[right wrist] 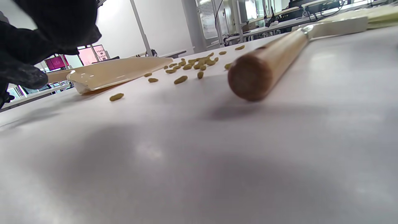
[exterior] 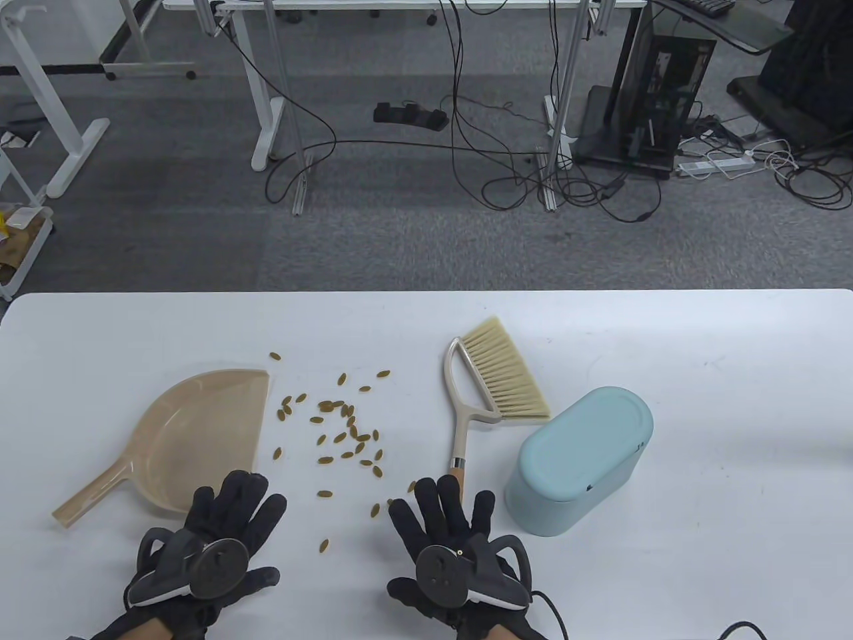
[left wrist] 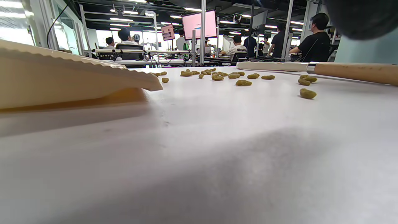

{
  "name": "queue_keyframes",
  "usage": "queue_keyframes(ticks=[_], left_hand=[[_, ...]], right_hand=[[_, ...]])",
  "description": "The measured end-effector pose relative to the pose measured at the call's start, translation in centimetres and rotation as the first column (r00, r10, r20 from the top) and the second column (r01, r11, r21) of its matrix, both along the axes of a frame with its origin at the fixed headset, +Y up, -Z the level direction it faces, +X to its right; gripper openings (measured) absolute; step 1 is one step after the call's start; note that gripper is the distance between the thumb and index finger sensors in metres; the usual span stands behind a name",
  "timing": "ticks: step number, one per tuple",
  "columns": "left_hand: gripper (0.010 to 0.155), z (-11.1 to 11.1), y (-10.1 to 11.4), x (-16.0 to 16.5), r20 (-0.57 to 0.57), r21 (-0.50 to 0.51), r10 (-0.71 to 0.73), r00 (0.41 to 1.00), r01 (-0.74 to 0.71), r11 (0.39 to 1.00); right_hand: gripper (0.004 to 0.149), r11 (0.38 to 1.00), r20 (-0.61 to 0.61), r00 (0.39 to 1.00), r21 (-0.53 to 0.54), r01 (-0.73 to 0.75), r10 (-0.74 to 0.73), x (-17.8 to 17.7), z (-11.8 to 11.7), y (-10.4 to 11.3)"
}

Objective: Sweep raisins on the table into the desktop trash can

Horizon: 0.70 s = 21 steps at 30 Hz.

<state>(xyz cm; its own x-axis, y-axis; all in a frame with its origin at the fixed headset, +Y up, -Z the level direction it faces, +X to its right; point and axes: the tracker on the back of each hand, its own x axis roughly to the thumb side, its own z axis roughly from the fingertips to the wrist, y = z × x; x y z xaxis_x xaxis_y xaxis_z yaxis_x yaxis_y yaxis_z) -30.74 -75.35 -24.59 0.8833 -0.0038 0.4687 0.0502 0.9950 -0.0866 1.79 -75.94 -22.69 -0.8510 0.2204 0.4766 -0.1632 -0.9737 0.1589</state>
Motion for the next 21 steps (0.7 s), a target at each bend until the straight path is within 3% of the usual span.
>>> queue_keyframes(ticks=[3, 6, 12, 17, 19, 21], left_hand=[[0.09, -0.1, 0.2, -0.2, -0.016, 0.005, 0.012, 1.0, -0.012, 1.0], [0.09, -0.2, 0.3, -0.3, -0.026, 0.007, 0.02, 0.999, -0.02, 1.0], [0.091, -0.2, 0.3, -0.3, -0.028, 0.006, 0.02, 0.999, -0.02, 1.0], [0.091, -0.3, 0.3, -0.5, -0.033, 0.012, 0.028, 0.999, -0.028, 1.0], [0.091, -0.3, 0.3, -0.6, -0.041, 0.006, 0.029, 0.999, -0.028, 1.0], [0.091, -0.3, 0.3, -0.6, -0.045, 0.001, 0.027, 0.999, -0.027, 1.0]], right_hand=[[0.097, 1.0, 0.023, 1.0, 0.013, -0.016, 0.015, 0.1, 0.0, 0.1], [0.094, 0.994, 0.102, 0.995, 0.108, 0.001, -0.012, 0.6, -0.1, 0.9], [0.098, 0.988, 0.231, 0.973, 0.149, -0.048, 0.012, 1.7, -0.3, 1.8], [0.098, 0.974, 0.311, 0.951, 0.214, -0.077, 0.006, 1.3, -0.9, 3.6], [0.098, 0.98, 0.345, 0.938, 0.18, -0.088, 0.021, 0.9, -1.5, 3.5], [0.099, 0.981, 0.389, 0.912, 0.084, -0.173, 0.128, 0.5, -2.3, 2.8]])
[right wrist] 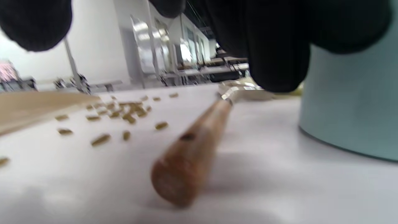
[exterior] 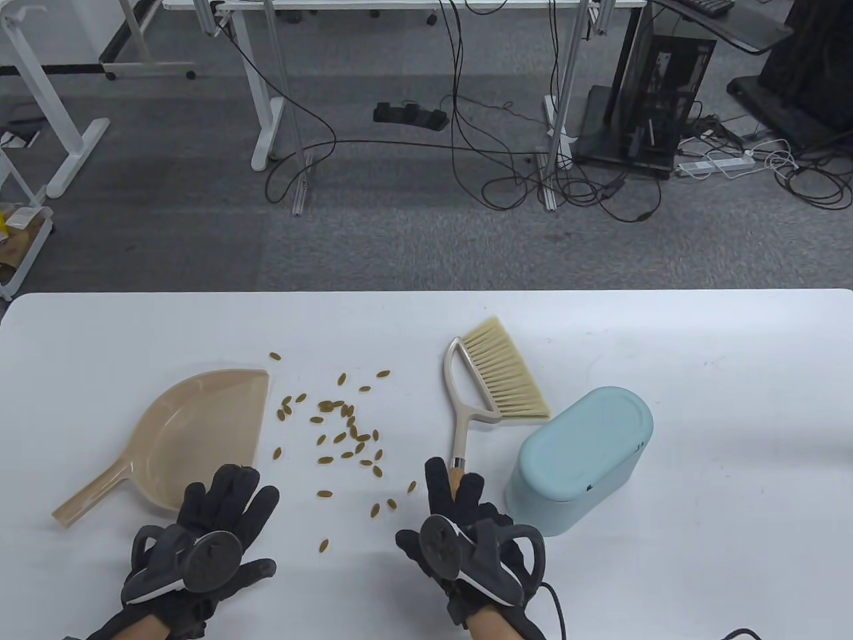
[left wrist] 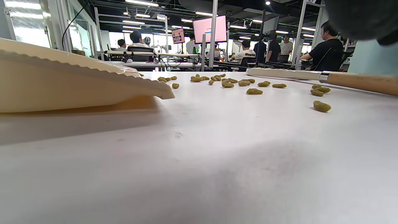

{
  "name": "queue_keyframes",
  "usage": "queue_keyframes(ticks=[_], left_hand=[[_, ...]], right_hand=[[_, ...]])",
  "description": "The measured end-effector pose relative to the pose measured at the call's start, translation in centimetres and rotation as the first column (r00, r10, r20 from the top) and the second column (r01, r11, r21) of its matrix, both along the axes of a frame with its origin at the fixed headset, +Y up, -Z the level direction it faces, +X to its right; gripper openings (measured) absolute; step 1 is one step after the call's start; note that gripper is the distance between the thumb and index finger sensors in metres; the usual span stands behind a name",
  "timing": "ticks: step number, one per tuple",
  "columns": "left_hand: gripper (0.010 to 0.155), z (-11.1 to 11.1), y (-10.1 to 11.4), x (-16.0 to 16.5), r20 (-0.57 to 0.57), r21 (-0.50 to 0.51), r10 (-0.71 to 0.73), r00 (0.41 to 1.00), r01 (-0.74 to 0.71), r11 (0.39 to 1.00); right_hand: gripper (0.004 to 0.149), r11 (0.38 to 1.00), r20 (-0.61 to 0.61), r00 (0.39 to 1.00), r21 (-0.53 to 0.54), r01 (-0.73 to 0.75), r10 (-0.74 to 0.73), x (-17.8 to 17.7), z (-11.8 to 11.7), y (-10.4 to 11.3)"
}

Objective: Sweep raisins on the table into the desktop trash can

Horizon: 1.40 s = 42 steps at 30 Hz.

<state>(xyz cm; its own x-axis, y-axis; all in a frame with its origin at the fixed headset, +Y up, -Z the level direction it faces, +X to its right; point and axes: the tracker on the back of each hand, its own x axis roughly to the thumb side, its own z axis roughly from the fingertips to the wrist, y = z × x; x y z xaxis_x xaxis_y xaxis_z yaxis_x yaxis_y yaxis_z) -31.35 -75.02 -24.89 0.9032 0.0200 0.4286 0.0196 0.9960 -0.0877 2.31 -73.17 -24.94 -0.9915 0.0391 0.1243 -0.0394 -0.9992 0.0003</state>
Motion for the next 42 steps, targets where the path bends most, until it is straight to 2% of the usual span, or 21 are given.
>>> queue_keyframes(ticks=[3, 6, 8, 11, 14, 18, 21, 24, 25, 27, 30, 32, 34, 36, 38, 40, 41, 42], left_hand=[[0.091, 0.0, 0.1, 0.0, 0.001, 0.003, 0.008, 1.0, -0.008, 1.0], [0.09, -0.1, 0.1, 0.0, 0.001, 0.001, 0.008, 1.0, -0.008, 1.0], [0.09, -0.1, 0.1, 0.0, 0.005, -0.003, 0.011, 1.0, -0.011, 1.0], [0.09, -0.1, 0.1, -0.1, 0.008, -0.005, 0.016, 1.0, -0.016, 1.0], [0.09, -0.1, 0.0, -0.1, 0.006, -0.007, 0.01, 1.0, -0.01, 1.0], [0.09, -0.1, 0.2, -0.4, -0.012, -0.009, 0.02, 1.0, -0.02, 1.0], [0.09, -0.3, 0.3, -0.6, -0.025, -0.008, 0.036, 0.999, -0.036, 0.999], [0.09, -0.5, 0.5, -0.9, -0.036, -0.006, 0.056, 0.998, -0.056, 0.998], [0.09, -0.5, 0.5, -1.0, -0.04, -0.007, 0.057, 0.998, -0.058, 0.998], [0.09, -0.5, 0.5, -1.1, -0.048, -0.009, 0.064, 0.997, -0.064, 0.998], [0.089, -0.5, 0.7, -1.3, -0.053, -0.007, 0.075, 0.996, -0.075, 0.997], [0.089, -0.5, 0.9, -1.4, -0.056, 0.002, 0.09, 0.994, -0.09, 0.996], [0.089, -0.5, 1.1, -1.6, -0.062, 0.01, 0.101, 0.993, -0.1, 0.995], [0.089, -0.5, 1.2, -1.7, -0.07, 0.015, 0.112, 0.991, -0.111, 0.994], [0.089, -0.6, 1.2, -1.9, -0.079, 0.016, 0.117, 0.99, -0.116, 0.993], [0.088, -0.6, 1.2, -2.0, -0.087, 0.016, 0.122, 0.989, -0.121, 0.992], [0.089, -0.6, 1.2, -2.1, -0.09, 0.016, 0.124, 0.988, -0.124, 0.992], [0.088, -0.6, 1.1, -2.1, -0.093, 0.015, 0.124, 0.988, -0.123, 0.992]], right_hand=[[0.096, 0.983, 0.108, 0.979, -0.086, -0.162, 0.171, -0.5, -1.3, -1.5], [0.092, 0.948, 0.184, 0.96, -0.277, -0.157, 0.213, -0.9, -2.3, -3.1], [0.087, 0.916, 0.239, 0.935, -0.367, -0.164, 0.263, -1.2, -2.9, -4.1], [0.08, 0.918, 0.315, 0.912, -0.374, -0.135, 0.262, -1.5, -3.7, -4.1], [0.071, 0.919, 0.436, 0.878, -0.395, -0.008, 0.195, -1.6, -4.0, -4.3], [0.067, 0.913, 0.491, 0.832, -0.406, -0.044, 0.259, -1.7, -4.1, -4.0], [0.069, 0.936, 0.494, 0.826, -0.336, -0.106, 0.271, -1.3, -3.8, -3.5], [0.082, 0.951, 0.465, 0.831, -0.203, -0.235, 0.305, -1.2, -3.5, -2.6], [0.08, 0.95, 0.462, 0.831, -0.177, -0.256, 0.31, -1.2, -3.4, -2.3], [0.067, 0.953, 0.474, 0.827, -0.141, -0.268, 0.302, -0.9, -3.3, -1.6], [0.06, 0.994, 0.539, 0.837, -0.09, -0.058, 0.097, 0.3, -3.0, -0.1], [0.063, 0.999, 0.504, 0.863, -0.016, 0.051, -0.036, 0.8, -2.6, 1.3], [0.068, 0.993, 0.45, 0.886, 0.071, 0.09, -0.112, 1.0, -2.3, 2.9], [0.072, 0.975, 0.402, 0.888, 0.098, 0.2, -0.222, 1.6, -1.8, 4.8], [0.073, 0.904, 0.318, 0.847, 0.132, 0.406, -0.426, 2.3, -1.1, 6.4], [0.074, 0.737, 0.236, 0.704, 0.1, 0.668, -0.67, 2.8, -0.3, 7.7], [0.075, 0.581, 0.212, 0.564, 0.025, 0.813, -0.798, 2.9, 0.0, 8.0], [0.076, 0.457, 0.22, 0.451, -0.027, 0.889, -0.865, 2.9, 0.2, 8.0]])
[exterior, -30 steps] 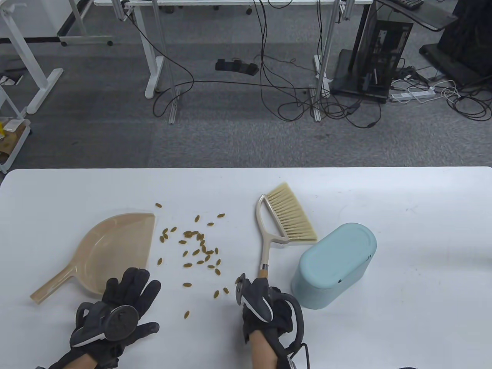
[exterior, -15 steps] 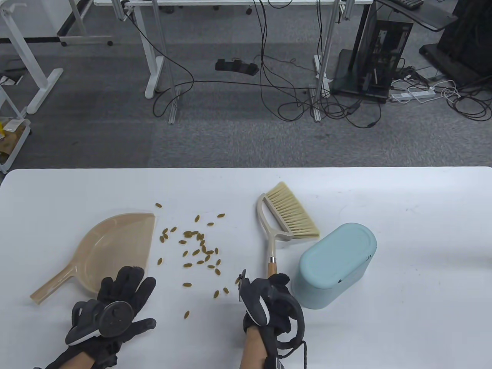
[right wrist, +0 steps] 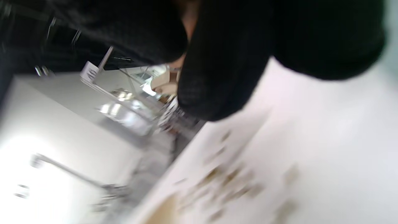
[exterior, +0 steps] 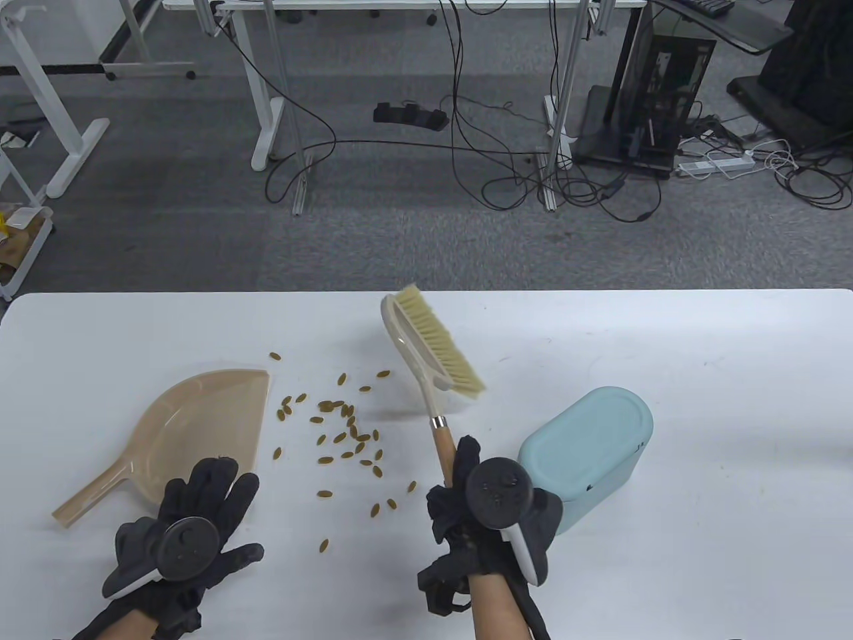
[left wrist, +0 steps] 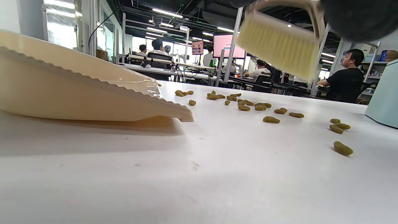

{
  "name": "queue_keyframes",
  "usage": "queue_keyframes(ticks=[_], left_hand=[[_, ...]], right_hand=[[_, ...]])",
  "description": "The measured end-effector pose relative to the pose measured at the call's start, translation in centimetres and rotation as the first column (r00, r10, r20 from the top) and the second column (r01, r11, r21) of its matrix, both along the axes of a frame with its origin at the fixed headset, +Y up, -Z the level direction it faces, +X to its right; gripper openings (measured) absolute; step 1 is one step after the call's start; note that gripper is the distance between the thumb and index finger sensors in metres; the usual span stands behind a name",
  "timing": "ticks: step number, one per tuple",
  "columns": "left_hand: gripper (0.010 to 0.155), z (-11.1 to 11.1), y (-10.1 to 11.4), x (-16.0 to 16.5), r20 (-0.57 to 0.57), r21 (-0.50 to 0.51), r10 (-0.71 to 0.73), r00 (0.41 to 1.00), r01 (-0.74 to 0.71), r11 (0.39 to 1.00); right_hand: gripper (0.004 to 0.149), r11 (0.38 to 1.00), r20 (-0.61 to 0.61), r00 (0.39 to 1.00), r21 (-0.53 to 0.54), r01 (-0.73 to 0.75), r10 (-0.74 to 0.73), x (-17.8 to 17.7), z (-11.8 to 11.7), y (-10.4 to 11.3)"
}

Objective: Sweep raisins on the table into the desktop trash can

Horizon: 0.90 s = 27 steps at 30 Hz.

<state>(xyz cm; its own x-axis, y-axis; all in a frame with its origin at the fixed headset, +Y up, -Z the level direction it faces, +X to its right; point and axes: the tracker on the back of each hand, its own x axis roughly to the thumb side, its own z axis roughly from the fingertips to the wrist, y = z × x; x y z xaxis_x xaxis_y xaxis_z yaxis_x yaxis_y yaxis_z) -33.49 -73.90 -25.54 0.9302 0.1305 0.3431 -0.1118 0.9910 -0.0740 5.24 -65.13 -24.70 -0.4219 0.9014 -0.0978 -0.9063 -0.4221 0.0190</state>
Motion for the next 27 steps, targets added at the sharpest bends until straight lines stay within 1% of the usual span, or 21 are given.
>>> queue_keyframes(ticks=[1, 2, 3, 4, 6, 8, 10, 13, 15, 16, 17, 18, 20, 21, 23, 25, 27], left_hand=[[0.088, 0.0, -0.1, 0.0, -0.002, -0.002, -0.003, 1.0, 0.003, 1.0], [0.088, 0.0, -0.1, 0.0, -0.004, -0.005, -0.007, 1.0, 0.007, 1.0], [0.088, 0.0, -0.2, 0.0, -0.005, -0.008, -0.012, 1.0, 0.012, 1.0], [0.088, 0.0, -0.3, 0.0, -0.005, -0.009, -0.015, 1.0, 0.015, 1.0], [0.088, 0.0, -0.3, 0.0, -0.004, -0.007, -0.017, 1.0, 0.017, 1.0], [0.089, 0.1, -0.1, -0.1, -0.005, 0.001, -0.005, 1.0, 0.005, 1.0], [0.089, 0.1, 0.0, -0.2, -0.014, 0.004, 0.009, 1.0, -0.009, 1.0], [0.089, -0.1, 0.0, -0.5, -0.028, -0.003, 0.016, 0.999, -0.016, 1.0], [0.088, -0.1, 0.0, -0.7, -0.037, -0.009, 0.022, 0.999, -0.022, 1.0], [0.088, -0.1, 0.0, -0.8, -0.04, -0.008, 0.026, 0.999, -0.027, 1.0], [0.088, -0.1, 0.0, -0.8, -0.042, -0.008, 0.029, 0.999, -0.03, 1.0], [0.088, -0.1, 0.0, -0.9, -0.043, -0.008, 0.031, 0.999, -0.032, 0.999], [0.088, -0.1, -0.1, -0.8, -0.044, -0.011, 0.028, 0.999, -0.029, 1.0], [0.088, -0.1, -0.2, -0.7, -0.043, -0.017, 0.017, 0.999, -0.018, 1.0], [0.088, -0.1, -0.4, -0.5, -0.036, -0.024, -0.001, 0.999, 0.0, 1.0], [0.088, -0.1, -0.6, -0.4, -0.032, -0.028, -0.011, 0.999, 0.01, 1.0], [0.088, -0.1, -0.6, -0.2, -0.028, -0.028, -0.019, 0.999, 0.018, 0.999]], right_hand=[[0.076, 0.977, -0.07, 0.976, -0.059, 0.203, -0.207, -0.1, 0.2, -0.3], [0.078, 0.923, -0.116, 0.92, -0.136, 0.359, -0.375, -0.2, 0.2, -0.8], [0.078, 0.836, -0.166, 0.826, -0.227, 0.499, -0.538, -0.6, 0.3, -1.7], [0.079, 0.763, -0.201, 0.743, -0.299, 0.573, -0.638, -1.1, 0.4, -2.5], [0.08, 0.63, -0.249, 0.588, -0.447, 0.635, -0.77, -2.3, 0.7, -4.4], [0.08, 0.577, -0.264, 0.524, -0.521, 0.628, -0.809, -3.3, 1.3, -6.1], [0.081, 0.566, -0.256, 0.524, -0.564, 0.601, -0.812, -3.9, 1.7, -7.5], [0.081, 0.562, -0.28, 0.517, -0.626, 0.541, -0.809, -4.3, 1.6, -9.0], [0.081, 0.566, -0.259, 0.545, -0.634, 0.526, -0.797, -4.4, 1.3, -9.9], [0.081, 0.586, -0.245, 0.579, -0.616, 0.527, -0.778, -4.2, 1.0, -10.2], [0.08, 0.617, -0.231, 0.628, -0.6, 0.509, -0.743, -3.9, 0.8, -10.3], [0.079, 0.675, -0.229, 0.701, -0.577, 0.461, -0.675, -3.4, 0.4, -10.3], [0.078, 0.784, -0.257, 0.817, -0.527, 0.328, -0.515, -2.6, 0.1, -10.2], [0.077, 0.853, -0.281, 0.884, -0.478, 0.208, -0.373, -2.0, -0.1, -10.1], [0.077, 0.899, -0.273, 0.933, -0.425, 0.103, -0.236, -0.9, -0.2, -9.8], [0.075, 0.901, -0.227, 0.952, -0.424, 0.094, -0.207, 0.2, -0.2, -9.6], [0.072, 0.905, -0.211, 0.963, -0.42, 0.065, -0.166, 1.2, -0.1, -9.5]])
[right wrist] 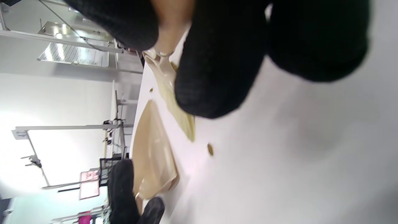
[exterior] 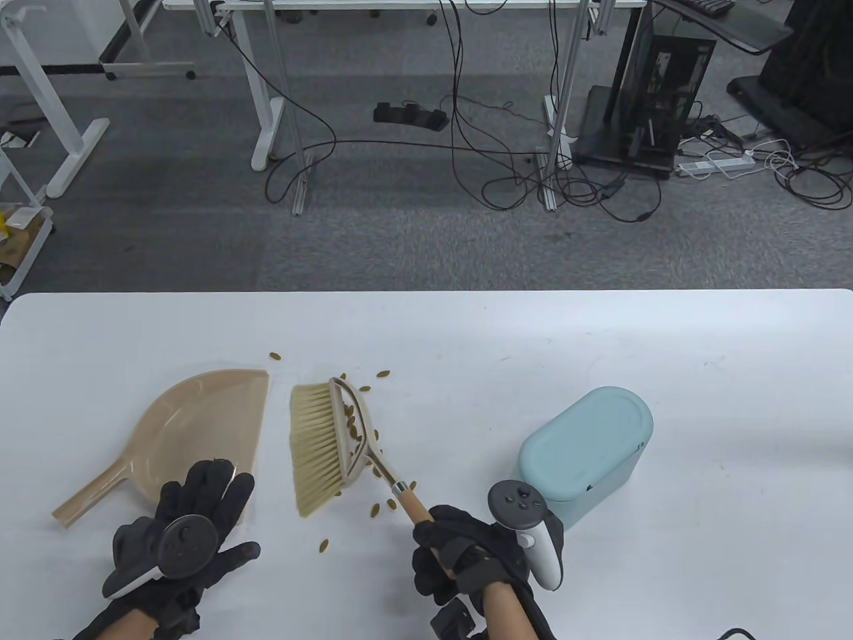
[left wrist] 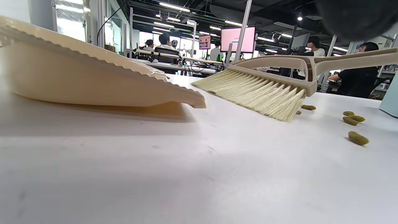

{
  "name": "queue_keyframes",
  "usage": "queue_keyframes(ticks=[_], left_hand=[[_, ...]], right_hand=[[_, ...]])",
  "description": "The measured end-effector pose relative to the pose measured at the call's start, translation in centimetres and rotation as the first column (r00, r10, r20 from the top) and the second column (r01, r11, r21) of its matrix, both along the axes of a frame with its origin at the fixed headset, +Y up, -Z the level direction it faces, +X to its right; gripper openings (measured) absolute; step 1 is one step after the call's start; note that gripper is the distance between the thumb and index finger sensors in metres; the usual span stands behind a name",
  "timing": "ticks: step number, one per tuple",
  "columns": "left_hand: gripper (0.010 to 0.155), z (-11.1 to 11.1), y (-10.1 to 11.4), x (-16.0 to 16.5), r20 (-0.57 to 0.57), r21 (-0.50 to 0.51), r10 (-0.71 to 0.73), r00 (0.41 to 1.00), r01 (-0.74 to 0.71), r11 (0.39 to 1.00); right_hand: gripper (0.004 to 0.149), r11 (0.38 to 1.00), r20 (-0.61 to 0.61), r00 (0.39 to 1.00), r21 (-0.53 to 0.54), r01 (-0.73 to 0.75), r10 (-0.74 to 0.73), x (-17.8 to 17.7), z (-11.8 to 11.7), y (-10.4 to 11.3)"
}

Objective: Sweep raisins on the table into the desktop trash can

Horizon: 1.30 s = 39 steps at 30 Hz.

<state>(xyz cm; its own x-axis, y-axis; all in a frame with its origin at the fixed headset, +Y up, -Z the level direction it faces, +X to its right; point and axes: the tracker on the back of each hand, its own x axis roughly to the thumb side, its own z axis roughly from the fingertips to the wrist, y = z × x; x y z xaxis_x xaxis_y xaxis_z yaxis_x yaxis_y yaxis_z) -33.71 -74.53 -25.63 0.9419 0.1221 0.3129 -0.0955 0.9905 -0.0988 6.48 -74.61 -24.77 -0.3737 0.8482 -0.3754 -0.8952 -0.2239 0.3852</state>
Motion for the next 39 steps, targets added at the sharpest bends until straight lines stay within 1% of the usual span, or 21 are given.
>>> queue_keyframes(ticks=[4, 6, 8, 9, 10, 11, 12, 14, 15, 17, 18, 20, 23, 25, 26, 28, 30, 33, 37, 38, 39], left_hand=[[0.088, 0.0, -0.3, 0.2, 0.007, -0.006, -0.02, 1.0, 0.02, 1.0], [0.088, -0.1, -0.4, 0.3, 0.008, -0.008, -0.026, 1.0, 0.026, 1.0], [0.088, -0.1, -0.4, 0.3, 0.006, -0.008, -0.029, 1.0, 0.029, 1.0], [0.088, -0.1, -0.4, 0.2, 0.003, -0.007, -0.027, 1.0, 0.027, 1.0], [0.088, -0.1, -0.4, 0.1, 0.0, -0.006, -0.024, 1.0, 0.024, 1.0], [0.088, -0.1, -0.3, 0.0, -0.005, -0.004, -0.016, 1.0, 0.016, 1.0], [0.088, -0.1, -0.2, 0.0, -0.008, -0.003, -0.01, 1.0, 0.01, 1.0], [0.088, -0.2, -0.2, -0.2, -0.015, -0.001, 0.003, 1.0, -0.003, 1.0], [0.088, -0.2, -0.1, -0.3, -0.02, -0.002, 0.009, 1.0, -0.009, 1.0], [0.088, -0.3, -0.1, -0.5, -0.028, -0.001, 0.017, 0.999, -0.017, 1.0], [0.088, -0.3, -0.2, -0.6, -0.032, -0.003, 0.019, 0.999, -0.019, 1.0], [0.088, -0.3, -0.2, -0.7, -0.038, -0.006, 0.02, 0.999, -0.02, 1.0], [0.088, -0.3, -0.4, -0.7, -0.045, -0.016, 0.012, 0.999, -0.013, 1.0], [0.087, -0.3, -0.5, -0.7, -0.048, -0.021, 0.005, 0.999, -0.006, 1.0], [0.088, -0.3, -0.5, -0.7, -0.049, -0.023, 0.004, 0.999, -0.005, 1.0], [0.088, -0.3, -0.5, -0.7, -0.05, -0.026, 0.0, 0.999, -0.001, 1.0], [0.088, -0.3, -0.5, -0.6, -0.051, -0.029, -0.004, 0.999, 0.003, 1.0], [0.088, -0.3, -0.6, -0.6, -0.053, -0.033, -0.008, 0.999, 0.006, 0.999], [0.088, -0.3, -0.6, -0.7, -0.056, -0.031, -0.001, 0.998, -0.001, 1.0], [0.088, -0.3, -0.6, -0.7, -0.06, -0.032, -0.003, 0.998, 0.001, 0.999], [0.088, -0.4, -0.5, -0.8, -0.069, -0.033, -0.003, 0.998, 0.001, 0.999]], right_hand=[[0.072, 0.995, 0.039, 0.996, 0.04, -0.087, 0.086, 2.1, 0.3, 0.4], [0.074, 0.993, 0.07, 0.991, 0.024, -0.116, 0.114, 3.0, 0.5, 0.6], [0.075, 0.988, 0.067, 0.986, 0.013, -0.152, 0.151, 3.7, 0.6, 0.7], [0.072, 0.993, 0.049, 0.993, 0.038, -0.112, 0.11, 4.1, 0.6, 0.8], [0.071, 0.998, 0.037, 0.999, 0.065, -0.011, 0.008, 4.3, 0.6, 0.8], [0.07, 0.986, 0.034, 0.987, 0.061, 0.156, -0.159, 4.5, 0.7, 0.9], [0.07, 0.971, 0.027, 0.972, 0.05, 0.232, -0.234, 4.6, 0.8, 1.1], [0.069, 0.957, -0.059, 0.958, 0.06, 0.284, -0.281, 5.1, 1.0, 1.4], [0.07, 0.953, -0.135, 0.948, 0.056, 0.297, -0.287, 5.3, 1.1, 1.6], [0.07, 0.951, -0.231, 0.929, 0.048, 0.306, -0.287, 5.4, 1.4, 1.7], [0.069, 0.956, -0.253, 0.928, 0.039, 0.292, -0.274, 5.5, 1.6, 1.8], [0.069, 0.971, -0.274, 0.938, 0.055, 0.234, -0.211, 5.7, 1.9, 1.8], [0.07, 0.988, -0.29, 0.948, 0.046, 0.147, -0.128, 5.9, 1.9, 1.3], [0.069, 0.995, -0.271, 0.962, 0.09, 0.041, -0.015, 6.3, 1.7, 1.1], [0.07, 0.991, -0.261, 0.965, 0.135, 0.0, 0.035, 6.5, 1.5, 1.1], [0.069, 0.978, -0.232, 0.968, 0.203, -0.043, 0.091, 6.8, 1.2, 1.2], [0.069, 0.967, -0.181, 0.972, 0.233, -0.104, 0.148, 7.1, 0.8, 1.4], [0.069, 0.964, -0.111, 0.98, 0.226, -0.138, 0.167, 8.3, 0.4, 1.2], [0.069, 0.964, -0.037, 0.985, 0.217, -0.157, 0.169, 9.8, 0.5, 0.6], [0.069, 0.967, -0.029, 0.987, 0.207, -0.147, 0.156, 10.0, 0.7, 0.4], [0.069, 0.977, -0.033, 0.995, 0.193, -0.088, 0.096, 10.1, 0.8, 0.2]])
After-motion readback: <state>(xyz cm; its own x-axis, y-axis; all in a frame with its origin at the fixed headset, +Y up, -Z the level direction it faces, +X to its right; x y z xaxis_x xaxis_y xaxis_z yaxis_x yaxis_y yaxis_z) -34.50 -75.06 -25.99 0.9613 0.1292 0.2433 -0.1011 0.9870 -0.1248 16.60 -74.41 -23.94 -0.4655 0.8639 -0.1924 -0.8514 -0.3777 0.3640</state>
